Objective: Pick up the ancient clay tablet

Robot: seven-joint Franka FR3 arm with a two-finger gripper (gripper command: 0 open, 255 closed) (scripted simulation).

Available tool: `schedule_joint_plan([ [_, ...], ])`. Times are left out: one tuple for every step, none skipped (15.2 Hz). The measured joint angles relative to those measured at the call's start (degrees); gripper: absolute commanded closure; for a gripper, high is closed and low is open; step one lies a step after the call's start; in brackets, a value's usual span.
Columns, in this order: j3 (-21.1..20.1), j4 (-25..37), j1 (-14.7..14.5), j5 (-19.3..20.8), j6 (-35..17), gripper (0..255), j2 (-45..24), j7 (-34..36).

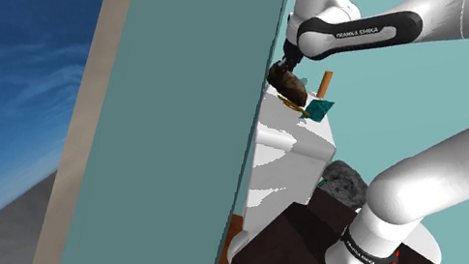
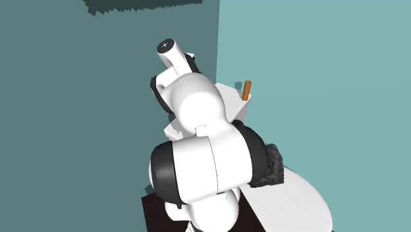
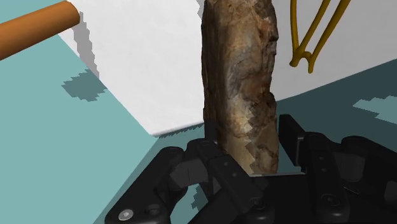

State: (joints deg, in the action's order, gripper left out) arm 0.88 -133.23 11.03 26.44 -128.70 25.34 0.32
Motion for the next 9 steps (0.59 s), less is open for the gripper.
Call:
schedule_joint_plan([
  [0.1, 0.7, -0.1, -0.2, 0.7, 255, 0.1, -0.4],
  [0.0, 1.4, -0.2, -0.5, 1.5, 255, 0.2, -0.7],
  [0.1, 2.0, -0.2, -0.7, 2.1, 255, 0.3, -1.1],
  [0.0, 2.8, -0.3, -0.9, 2.9, 255, 0.2, -1.3],
  [0.0, 3.4, -0.4, -1.1, 3.6, 255, 0.4, -1.7],
  [0.1, 4.2, -0.4, -1.3, 4.2, 255, 0.3, -2.0],
  [0.0, 4.9, -0.5, -1.5, 4.9, 255, 0.3, -2.2],
  [0.0, 5.8, -0.5, -1.7, 5.6, 255, 0.2, -2.6],
  [0.0, 6.5, -0.6, -1.9, 6.4, 255, 0.3, -2.9],
])
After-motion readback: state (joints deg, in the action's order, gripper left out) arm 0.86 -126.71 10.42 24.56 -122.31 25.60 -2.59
